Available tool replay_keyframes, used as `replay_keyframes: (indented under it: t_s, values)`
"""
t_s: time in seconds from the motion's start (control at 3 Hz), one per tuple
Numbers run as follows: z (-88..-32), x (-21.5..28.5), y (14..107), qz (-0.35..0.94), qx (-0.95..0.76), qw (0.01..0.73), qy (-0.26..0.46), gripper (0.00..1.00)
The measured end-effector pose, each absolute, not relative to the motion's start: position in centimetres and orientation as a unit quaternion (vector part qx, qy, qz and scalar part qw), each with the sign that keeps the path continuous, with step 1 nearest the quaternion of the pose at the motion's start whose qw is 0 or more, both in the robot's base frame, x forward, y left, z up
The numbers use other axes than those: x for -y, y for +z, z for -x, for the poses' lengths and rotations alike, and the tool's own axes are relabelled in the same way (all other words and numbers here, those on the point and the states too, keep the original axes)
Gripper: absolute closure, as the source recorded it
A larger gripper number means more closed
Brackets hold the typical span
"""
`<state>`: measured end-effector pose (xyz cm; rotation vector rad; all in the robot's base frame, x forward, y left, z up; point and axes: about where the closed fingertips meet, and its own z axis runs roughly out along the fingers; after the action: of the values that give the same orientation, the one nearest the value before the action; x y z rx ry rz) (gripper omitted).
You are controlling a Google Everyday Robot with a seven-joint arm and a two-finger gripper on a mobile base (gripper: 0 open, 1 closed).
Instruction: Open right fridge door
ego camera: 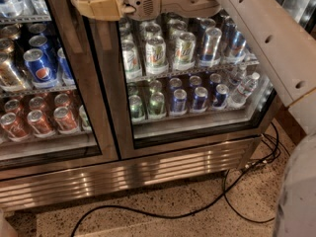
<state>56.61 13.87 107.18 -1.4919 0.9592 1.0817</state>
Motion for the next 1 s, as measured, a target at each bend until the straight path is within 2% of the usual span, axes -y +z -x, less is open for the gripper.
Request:
replay_keyframes:
  t_s: [1.0]
  values:
    - [-56.36,-14.07,107.58,0.618,-0.397,0.510,0.447,1.00]
